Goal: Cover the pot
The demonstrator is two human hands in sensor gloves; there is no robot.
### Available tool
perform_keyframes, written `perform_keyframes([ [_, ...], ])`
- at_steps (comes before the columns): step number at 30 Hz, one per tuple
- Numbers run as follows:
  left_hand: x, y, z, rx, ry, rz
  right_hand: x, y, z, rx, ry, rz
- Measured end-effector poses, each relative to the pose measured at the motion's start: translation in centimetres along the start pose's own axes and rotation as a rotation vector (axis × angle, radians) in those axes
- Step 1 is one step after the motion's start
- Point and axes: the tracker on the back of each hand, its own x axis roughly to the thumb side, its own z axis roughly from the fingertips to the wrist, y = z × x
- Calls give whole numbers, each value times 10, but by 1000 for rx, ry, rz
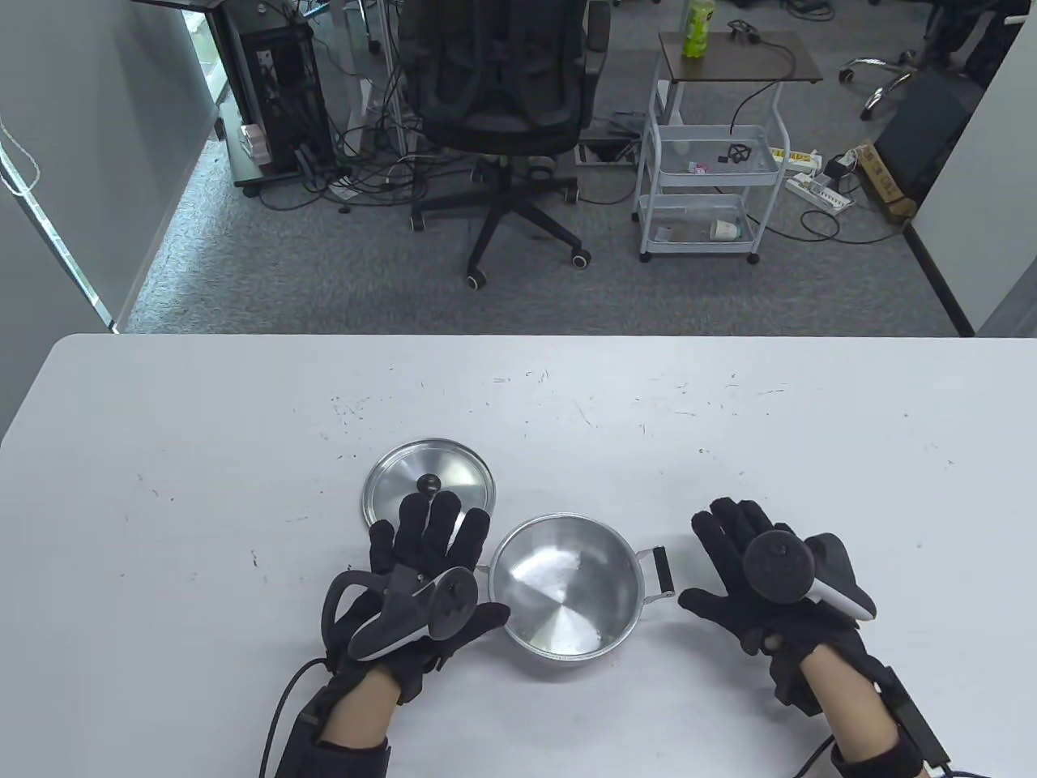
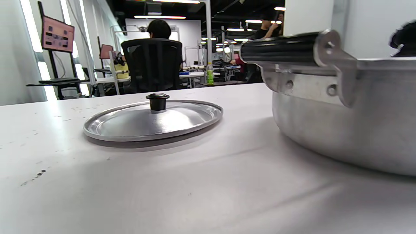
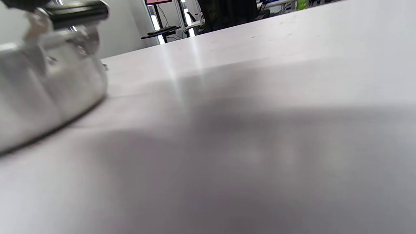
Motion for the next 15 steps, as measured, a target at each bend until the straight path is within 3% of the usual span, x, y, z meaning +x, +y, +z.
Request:
perform_keyframes([
  [5,-16,14,-17,6,114,32,-12,6,7,19,59,51],
  [9,-32,21,-55,-60,195,-7,-12,7,8,12,67,74],
  [12,-39,11,-92,-139,241,-123,-13,9,10,9,81,123],
  [15,-44,-14,-127,-201,264,-239,-14,10,9,9,87,153],
])
